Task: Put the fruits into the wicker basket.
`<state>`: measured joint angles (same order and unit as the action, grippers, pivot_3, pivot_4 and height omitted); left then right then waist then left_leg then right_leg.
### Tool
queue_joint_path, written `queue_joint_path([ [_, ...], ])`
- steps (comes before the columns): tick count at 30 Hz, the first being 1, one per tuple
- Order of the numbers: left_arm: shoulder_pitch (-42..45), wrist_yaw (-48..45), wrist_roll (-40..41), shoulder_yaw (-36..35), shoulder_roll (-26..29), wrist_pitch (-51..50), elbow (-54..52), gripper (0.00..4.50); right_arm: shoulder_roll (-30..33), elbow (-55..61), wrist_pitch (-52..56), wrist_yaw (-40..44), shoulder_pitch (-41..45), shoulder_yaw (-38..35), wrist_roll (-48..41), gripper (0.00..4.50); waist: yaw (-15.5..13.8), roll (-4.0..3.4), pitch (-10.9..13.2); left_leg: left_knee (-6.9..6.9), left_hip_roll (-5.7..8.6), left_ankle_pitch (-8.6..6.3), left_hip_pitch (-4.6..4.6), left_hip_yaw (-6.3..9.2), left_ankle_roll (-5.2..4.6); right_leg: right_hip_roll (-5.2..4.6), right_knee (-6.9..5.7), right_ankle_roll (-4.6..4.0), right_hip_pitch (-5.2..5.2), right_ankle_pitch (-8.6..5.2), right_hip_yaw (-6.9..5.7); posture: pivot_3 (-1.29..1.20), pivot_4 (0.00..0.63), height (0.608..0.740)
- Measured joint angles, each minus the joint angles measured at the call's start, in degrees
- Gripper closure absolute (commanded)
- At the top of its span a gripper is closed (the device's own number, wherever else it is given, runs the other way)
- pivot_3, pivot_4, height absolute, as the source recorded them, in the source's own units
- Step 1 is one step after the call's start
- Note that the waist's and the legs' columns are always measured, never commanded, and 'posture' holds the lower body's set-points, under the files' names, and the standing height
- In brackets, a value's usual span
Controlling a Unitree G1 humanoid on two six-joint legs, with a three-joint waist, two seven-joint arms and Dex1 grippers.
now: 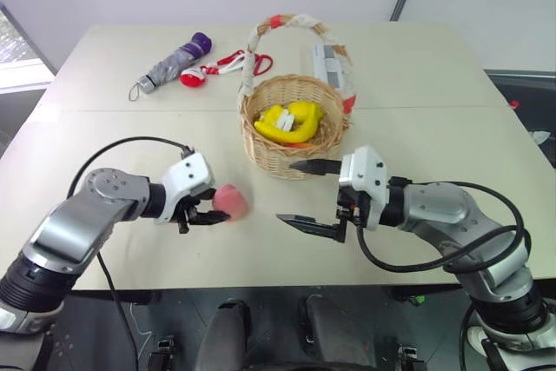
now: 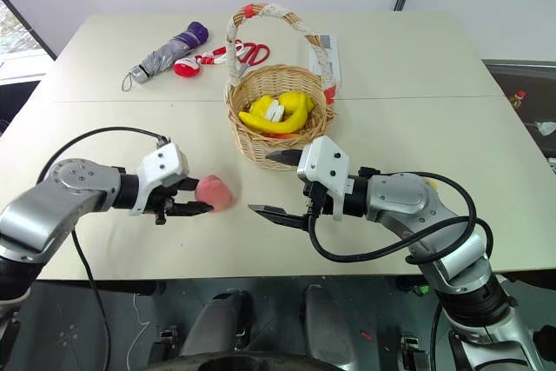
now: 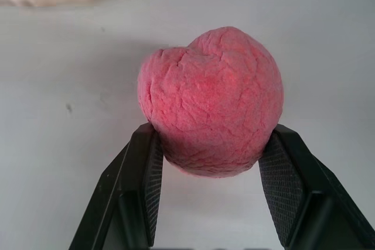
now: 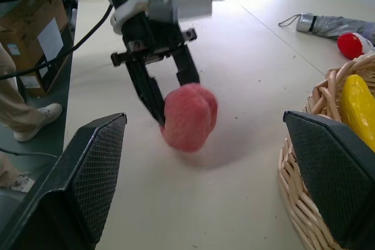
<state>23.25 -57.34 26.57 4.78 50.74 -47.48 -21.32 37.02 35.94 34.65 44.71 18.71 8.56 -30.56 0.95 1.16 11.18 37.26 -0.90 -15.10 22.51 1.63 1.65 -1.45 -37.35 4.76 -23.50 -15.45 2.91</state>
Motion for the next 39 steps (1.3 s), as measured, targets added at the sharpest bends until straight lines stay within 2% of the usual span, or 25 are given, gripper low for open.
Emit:
queue_joint_path([
  [3, 7.65, 2.61, 7.02, -7.85, -4.60, -3.72, 0.78, 2.51, 0.06, -0.29, -0.14, 0.47, 0.25, 0.06, 0.18, 0.00, -0.25, 0.02, 0.01, 0.08, 0.06, 0.00, 0.04, 0.01, 0.00, -0.01, 0.01, 0.02, 0.06, 0.01, -0.08, 0.00, 0.150, 0.740],
  [5, 13.91, 6.03, 7.52, -8.69, -7.29, -4.24, 1.69, 2.51, 0.11, -0.44, -0.43, 0.76, 0.52, -0.01, 0.54, 0.00, -0.26, 0.04, -0.01, 0.09, 0.13, 0.00, 0.01, 0.01, 0.00, -0.05, 0.01, 0.03, 0.11, 0.01, -0.08, 0.00, 0.150, 0.740],
  [8, 22.28, 12.15, 2.87, -3.71, -13.72, -3.11, 6.57, 2.51, 0.13, -1.80, -1.03, 0.82, 1.08, -0.26, 1.27, 0.00, -0.33, 0.04, -0.01, 0.09, 0.20, 0.00, -0.01, 0.00, 0.00, -0.04, 0.01, 0.04, 0.14, 0.01, -0.08, 0.00, 0.150, 0.740],
  [12, 27.09, 15.56, -4.08, 5.10, -19.84, -0.24, 15.87, 2.51, 0.38, -2.77, -1.39, 0.47, 1.17, -0.79, 2.48, 0.00, 0.19, 0.04, -0.01, 0.03, 0.17, 0.00, -0.01, 0.01, 0.00, 0.00, 0.00, 0.03, 0.03, 0.01, 0.00, 0.00, 0.150, 0.740],
  [15, 27.95, 15.20, -5.72, 7.62, -22.37, 0.79, 21.74, 1.22, 1.88, -2.69, -1.28, -0.06, 0.09, -2.55, 3.07, 0.00, 0.25, 0.02, 0.00, -0.02, 0.13, 0.00, 0.03, 0.02, 0.00, 0.06, -0.10, 0.01, -0.10, 0.00, 0.03, 0.00, 0.150, 0.740],
  [17, 28.68, 15.25, -6.33, 7.40, -22.76, 0.94, 24.61, 0.24, 3.88, -2.55, -0.96, -0.64, -1.30, -4.97, 3.51, 0.00, 0.11, 0.02, 0.00, 0.00, 0.13, 0.00, 0.05, 0.02, 0.00, 0.06, -0.09, 0.01, -0.10, 0.00, 0.02, 0.00, 0.150, 0.740],
  [18, 28.92, 15.25, -6.64, 7.28, -22.78, 1.31, 25.13, 0.10, 4.93, -2.46, -0.80, -0.99, -2.06, -5.96, 3.96, 0.00, 0.04, 0.02, 0.00, 0.00, 0.14, 0.00, 0.05, 0.02, 0.00, 0.04, -0.10, 0.01, -0.09, 0.00, 0.02, 0.00, 0.150, 0.740],
  [22, 29.10, 15.19, -6.01, 4.50, -24.07, 2.89, 25.16, 0.10, 10.52, -2.91, -0.47, -1.58, -7.60, -12.27, 6.78, 0.00, -0.33, 0.02, 0.00, 0.04, 0.18, 0.00, 0.09, -0.02, 0.00, -0.03, -0.05, 0.02, -0.04, 0.00, 0.01, 0.00, 0.150, 0.740],
  [24, 28.43, 13.50, -3.54, 1.34, -23.99, 3.20, 23.76, 0.10, 16.02, -3.98, -0.91, 0.09, -12.94, -17.46, 8.69, 0.00, -0.41, 0.02, 0.00, 0.04, 0.20, 0.00, 0.14, -0.05, 0.00, -0.05, -0.01, 0.03, -0.04, -0.01, 0.01, 0.00, 0.150, 0.740],
  [26, 24.90, 8.90, -1.58, 0.22, -20.74, 4.90, 18.31, 0.10, 21.88, -6.45, -2.69, 2.46, -18.49, -21.23, 12.21, 0.00, -0.12, 0.01, -0.01, -0.04, 0.18, -0.01, 0.09, -0.12, -0.03, -0.05, 0.05, 0.04, -0.04, -0.01, 0.05, 0.00, 0.150, 0.740],
  [28, 20.05, 3.58, 0.37, 0.51, -17.49, 6.35, 12.28, 0.10, 24.89, -10.25, -4.66, 4.13, -22.44, -23.22, 15.73, 0.00, 0.27, 0.00, -0.01, -0.11, 0.09, -0.02, -0.10, -0.13, -0.04, -0.02, 0.07, 0.03, 0.05, -0.02, 0.13, 0.00, 0.150, 0.740],
  [32, 15.25, -0.03, 2.30, 3.04, -16.30, 5.87, 5.42, 0.10, 25.40, -15.97, -8.97, 4.73, -22.57, -22.38, 19.87, 0.00, 0.09, 0.00, -0.01, 0.08, 0.10, 0.01, -0.14, -0.22, 0.01, 0.05, -0.03, 0.05, 0.14, -0.01, 0.12, 0.00, 0.150, 0.740],
  [39, 14.42, 0.12, 2.26, 5.47, -16.33, 5.25, 2.49, 0.10, 25.17, -26.24, -14.96, 5.07, -18.41, -16.28, 25.39, 0.00, 0.18, 0.00, -0.01, 0.13, 0.10, 0.00, -0.13, -0.27, -0.01, 0.06, -0.03, 0.06, 0.15, -0.02, 0.13, 0.00, 0.150, 0.740],
])
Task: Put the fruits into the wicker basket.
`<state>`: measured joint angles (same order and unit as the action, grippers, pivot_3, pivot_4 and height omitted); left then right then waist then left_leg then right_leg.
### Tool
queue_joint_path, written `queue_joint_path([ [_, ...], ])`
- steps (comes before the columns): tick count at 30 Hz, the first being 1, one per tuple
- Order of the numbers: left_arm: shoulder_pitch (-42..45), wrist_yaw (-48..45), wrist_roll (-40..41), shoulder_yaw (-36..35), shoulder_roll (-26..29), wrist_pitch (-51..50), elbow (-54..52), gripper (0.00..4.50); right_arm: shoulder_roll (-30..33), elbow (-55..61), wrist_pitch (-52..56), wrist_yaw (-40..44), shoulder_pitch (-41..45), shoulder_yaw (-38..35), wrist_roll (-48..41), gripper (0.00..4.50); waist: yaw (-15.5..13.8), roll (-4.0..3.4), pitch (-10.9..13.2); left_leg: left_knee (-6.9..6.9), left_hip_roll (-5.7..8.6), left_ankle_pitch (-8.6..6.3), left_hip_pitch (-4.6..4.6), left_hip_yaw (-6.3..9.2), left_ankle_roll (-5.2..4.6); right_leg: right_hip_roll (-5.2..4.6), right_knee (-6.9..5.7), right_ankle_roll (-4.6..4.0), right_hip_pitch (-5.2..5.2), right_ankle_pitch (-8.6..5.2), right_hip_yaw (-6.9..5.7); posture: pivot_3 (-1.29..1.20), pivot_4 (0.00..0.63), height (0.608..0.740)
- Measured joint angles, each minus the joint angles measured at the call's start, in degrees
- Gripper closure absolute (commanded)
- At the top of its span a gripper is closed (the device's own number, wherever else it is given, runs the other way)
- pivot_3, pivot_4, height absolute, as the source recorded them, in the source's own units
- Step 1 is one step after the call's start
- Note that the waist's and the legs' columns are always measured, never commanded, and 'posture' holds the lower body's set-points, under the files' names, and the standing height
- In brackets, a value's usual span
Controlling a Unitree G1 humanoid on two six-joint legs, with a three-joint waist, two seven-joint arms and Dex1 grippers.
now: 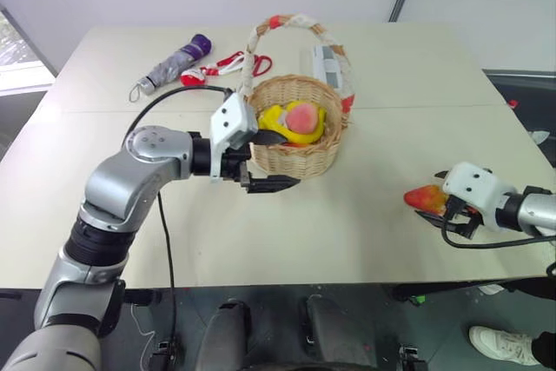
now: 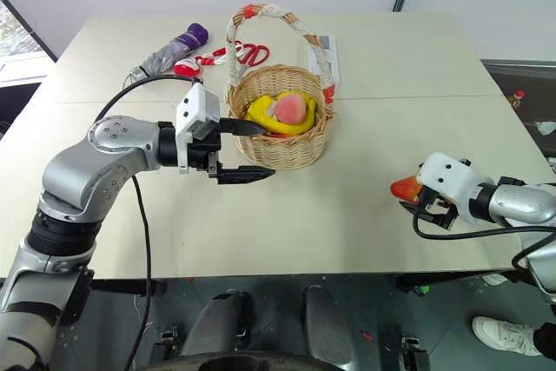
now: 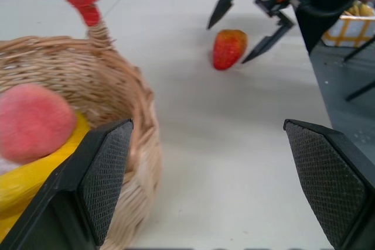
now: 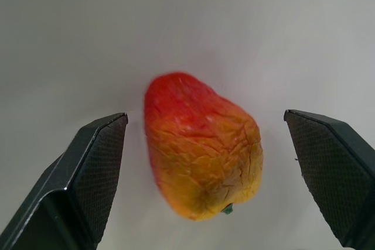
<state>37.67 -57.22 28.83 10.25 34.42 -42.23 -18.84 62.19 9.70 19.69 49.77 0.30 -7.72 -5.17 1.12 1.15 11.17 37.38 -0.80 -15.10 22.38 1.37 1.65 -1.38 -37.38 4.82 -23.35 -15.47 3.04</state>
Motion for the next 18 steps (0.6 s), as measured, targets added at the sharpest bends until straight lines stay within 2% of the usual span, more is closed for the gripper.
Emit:
queue_joint_path([
  [1, -0.13, 0.01, 0.00, 0.25, -0.11, 0.00, -0.36, 0.10, -0.04, -1.15, -0.77, -0.01, 0.49, 0.73, 0.66, 0.00, -0.05, 0.00, 0.00, -0.01, 0.00, 0.00, 0.02, 0.01, 0.00, 0.00, 0.00, 0.00, -0.01, 0.00, 0.00, 0.00, 0.150, 0.740],
  [3, -0.77, 0.07, 0.02, 0.31, -0.15, -0.07, -1.17, 0.00, -0.46, -2.95, -2.07, -0.01, 1.09, 1.21, 1.52, 0.54, -0.13, 0.00, 0.00, -0.03, 0.00, -0.01, 0.02, 0.02, -0.01, -0.01, 0.01, 0.00, -0.01, 0.00, 0.00, 0.00, 0.150, 0.740],
  [5, -1.13, 0.13, 0.03, 0.38, -0.15, -0.15, -1.63, 0.00, -0.91, -3.87, -2.37, -0.01, 1.62, 1.23, 1.64, 1.27, -0.14, 0.00, 0.00, -0.02, 0.00, -0.01, 0.03, 0.03, -0.01, -0.02, 0.01, 0.00, -0.01, 0.00, 0.00, 0.00, 0.150, 0.740],
  [7, -1.22, 0.19, 0.03, 0.37, -0.14, -0.17, -1.89, 0.00, -1.31, -4.05, -2.67, 0.06, 1.82, 1.23, 1.72, 2.26, -0.15, 0.00, 0.00, -0.01, 0.01, 0.00, 0.02, 0.03, -0.01, -0.03, 0.00, 0.00, -0.01, 0.00, 0.00, 0.00, 0.150, 0.740],
  [8, -1.37, 0.21, 0.03, 0.37, -0.10, -0.17, -2.06, 0.00, -1.31, -3.99, -2.91, 0.07, 1.82, 1.23, 1.88, 2.54, -0.12, 0.00, 0.00, -0.01, 0.01, 0.00, 0.02, 0.02, -0.01, -0.03, 0.00, 0.00, -0.01, 0.00, 0.00, 0.00, 0.150, 0.740],
  [13, -2.91, 1.11, 0.42, -0.87, 0.26, 0.22, -2.13, 0.00, -1.50, -1.12, -2.94, 0.56, 2.23, 1.08, 1.83, 2.54, 0.04, -0.01, 0.00, -0.02, -0.01, -0.01, 0.01, 0.03, -0.01, -0.02, -0.01, 0.00, -0.02, 0.00, 0.00, 0.00, 0.150, 0.740],
  [18, -6.59, 4.58, 0.25, -10.08, 2.96, 2.58, 1.21, 0.00, -6.26, 15.62, 4.33, 2.86, 11.71, 0.61, -10.91, 2.54, 1.18, -0.05, 0.01, -0.04, -0.10, 0.00, -0.06, 0.33, -0.01, 0.07, -0.16, 0.00, -0.04, 0.00, -0.04, 0.00, 0.150, 0.740],
])
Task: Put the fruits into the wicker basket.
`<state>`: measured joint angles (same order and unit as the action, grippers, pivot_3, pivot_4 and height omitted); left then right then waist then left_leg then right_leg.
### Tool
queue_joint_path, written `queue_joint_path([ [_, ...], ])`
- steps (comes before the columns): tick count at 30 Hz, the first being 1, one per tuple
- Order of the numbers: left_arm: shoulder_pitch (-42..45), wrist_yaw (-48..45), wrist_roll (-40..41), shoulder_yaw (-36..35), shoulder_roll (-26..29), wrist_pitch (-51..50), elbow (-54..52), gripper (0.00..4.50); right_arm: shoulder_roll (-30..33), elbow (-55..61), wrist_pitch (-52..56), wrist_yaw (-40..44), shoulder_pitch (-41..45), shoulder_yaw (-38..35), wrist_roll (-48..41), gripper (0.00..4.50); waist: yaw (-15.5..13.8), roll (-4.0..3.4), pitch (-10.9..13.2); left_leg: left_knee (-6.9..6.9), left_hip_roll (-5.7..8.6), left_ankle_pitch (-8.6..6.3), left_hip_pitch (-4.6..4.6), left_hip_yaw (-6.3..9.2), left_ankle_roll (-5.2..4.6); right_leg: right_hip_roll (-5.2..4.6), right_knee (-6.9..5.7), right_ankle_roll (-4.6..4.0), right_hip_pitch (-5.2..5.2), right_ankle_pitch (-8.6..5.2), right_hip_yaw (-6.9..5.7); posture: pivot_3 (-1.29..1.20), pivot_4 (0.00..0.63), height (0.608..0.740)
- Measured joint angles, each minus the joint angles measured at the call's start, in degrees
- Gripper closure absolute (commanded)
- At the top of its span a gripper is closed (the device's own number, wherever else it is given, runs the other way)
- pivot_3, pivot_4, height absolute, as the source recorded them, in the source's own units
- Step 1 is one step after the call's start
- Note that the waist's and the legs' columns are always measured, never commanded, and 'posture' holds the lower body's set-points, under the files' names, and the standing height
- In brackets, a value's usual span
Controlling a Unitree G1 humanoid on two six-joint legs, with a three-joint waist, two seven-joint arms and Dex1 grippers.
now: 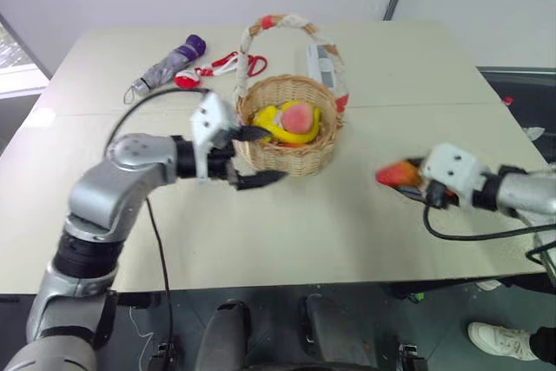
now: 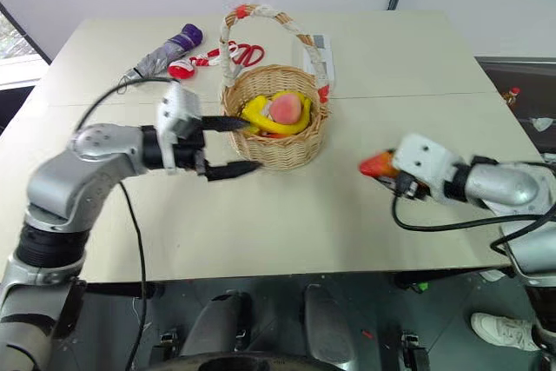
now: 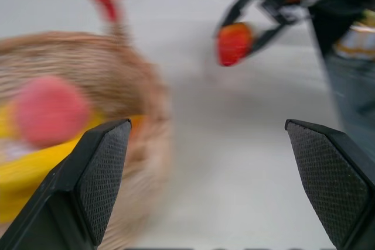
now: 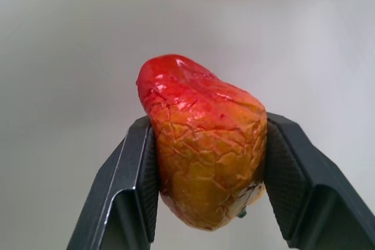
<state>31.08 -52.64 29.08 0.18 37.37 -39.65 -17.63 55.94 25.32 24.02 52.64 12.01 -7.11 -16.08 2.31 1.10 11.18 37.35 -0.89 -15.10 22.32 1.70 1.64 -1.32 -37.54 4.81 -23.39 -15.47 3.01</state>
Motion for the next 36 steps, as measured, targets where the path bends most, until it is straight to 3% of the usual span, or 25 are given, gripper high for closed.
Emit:
queue_joint_path([
  [3, -4.29, 0.86, -0.19, -5.35, 0.55, 3.09, 2.64, 0.00, -6.43, 5.50, 3.53, -0.95, 7.93, 4.69, -4.48, 2.54, 0.10, 0.07, 0.00, 0.01, -0.05, 0.00, 0.02, 0.02, 0.00, -0.02, 0.01, -0.01, 0.00, 0.00, -0.05, 0.00, 0.150, 0.740],
  [5, -6.32, 1.66, -0.19, -7.72, 0.60, 4.45, 3.93, 0.00, -15.01, 5.21, 4.32, -4.30, 14.82, 10.80, -3.83, 2.54, 0.29, 0.06, 0.01, 0.02, -0.04, 0.01, 0.03, -0.04, 0.02, -0.12, -0.01, -0.01, -0.04, 0.01, -0.03, 0.00, 0.150, 0.740],
  [8, -7.33, 2.68, -0.06, -8.90, 0.22, 5.43, 3.94, 0.00, -22.66, -1.31, 2.49, -10.19, 23.72, 19.47, 3.87, 2.54, -0.27, 0.07, 0.00, 0.04, 0.04, 0.03, 0.13, 0.00, 0.05, -0.25, -0.03, -0.01, -0.08, 0.01, -0.08, 0.00, 0.150, 0.740],
  [12, -8.33, 4.38, 0.43, -9.48, -0.99, 5.51, 3.36, 0.00, -27.23, -13.42, -1.28, -15.72, 29.63, 26.36, 14.45, 2.54, -1.42, 0.11, -0.02, 0.03, 0.09, 0.02, 0.21, -0.03, 0.05, -0.35, 0.05, -0.01, -0.13, 0.01, -0.08, 0.00, 0.150, 0.740],
  [13, -8.43, 4.93, 0.42, -9.51, -1.33, 5.50, 3.01, 0.00, -28.55, -17.34, -2.19, -17.27, 30.93, 27.75, 17.15, 1.57, -1.53, 0.10, -0.02, 0.01, 0.10, 0.01, 0.23, -0.04, 0.05, -0.36, 0.05, -0.01, -0.16, 0.02, -0.07, 0.00, 0.150, 0.740],
  [14, -8.44, 5.49, 0.46, -9.49, -1.80, 5.47, 2.35, 0.00, -29.44, -20.64, -3.02, -18.25, 31.89, 28.66, 18.97, 1.25, -1.57, 0.10, -0.02, 0.00, 0.11, 0.01, 0.29, -0.04, 0.05, -0.37, 0.05, -0.01, -0.22, 0.02, -0.07, 0.00, 0.150, 0.740],
  [16, -8.46, 6.45, 1.13, -9.46, -2.44, 5.41, 1.16, 0.00, -30.09, -23.53, -4.55, -19.00, 32.44, 29.12, 21.04, 0.16, -1.59, 0.10, -0.02, -0.02, 0.11, 0.01, 0.37, -0.04, 0.05, -0.38, 0.04, -0.01, -0.30, 0.02, -0.07, 0.00, 0.150, 0.740],
  [18, -8.52, 7.07, 1.55, -9.44, -2.74, 5.30, 0.48, 0.00, -30.13, -23.97, -5.92, -19.12, 33.00, 28.99, 22.16, 0.06, -1.46, 0.10, -0.02, -0.04, 0.09, 0.01, 0.38, -0.04, 0.05, -0.37, 0.04, -0.01, -0.33, 0.02, -0.07, 0.00, 0.150, 0.740],
  [22, -8.55, 8.42, 2.00, -9.17, -3.90, 5.18, -0.49, 0.00, -30.41, -21.40, -6.97, -18.05, 32.42, 26.46, 20.78, 0.06, -1.17, 0.09, -0.02, -0.04, 0.05, 0.02, 0.36, -0.05, 0.05, -0.30, 0.01, -0.01, -0.35, 0.02, -0.07, 0.00, 0.150, 0.740],
  [26, -8.49, 8.84, 2.28, -8.51, -4.01, 5.13, -0.53, 0.00, -28.65, -11.61, -4.86, -14.51, 30.14, 19.64, 14.40, 0.06, -1.28, 0.09, -0.02, -0.04, 0.04, 0.01, 0.36, -0.04, 0.04, -0.31, -0.01, -0.01, -0.34, 0.02, -0.07, 0.00, 0.150, 0.740],
  [32, -7.93, 8.07, 3.58, -7.11, -4.91, 5.05, 0.24, 0.00, -23.81, 4.96, 10.06, -10.27, 16.21, 1.87, -5.90, 0.06, -1.72, 0.12, -0.03, -0.07, 0.06, -0.02, 0.24, 0.06, -0.02, -0.35, 0.17, -0.02, -0.05, 0.02, -0.14, 0.00, 0.150, 0.740],
  [36, -7.03, 7.71, 3.93, -5.77, -5.68, 5.05, 2.28, 0.00, -25.19, 7.15, 16.78, -14.74, 9.78, -3.40, -11.17, 0.06, -0.79, 0.07, -0.01, -0.07, 0.05, -0.02, 0.06, -0.14, -0.02, -0.25, 0.07, -0.01, -0.05, 0.03, -0.01, 0.00, 0.150, 0.740],
])
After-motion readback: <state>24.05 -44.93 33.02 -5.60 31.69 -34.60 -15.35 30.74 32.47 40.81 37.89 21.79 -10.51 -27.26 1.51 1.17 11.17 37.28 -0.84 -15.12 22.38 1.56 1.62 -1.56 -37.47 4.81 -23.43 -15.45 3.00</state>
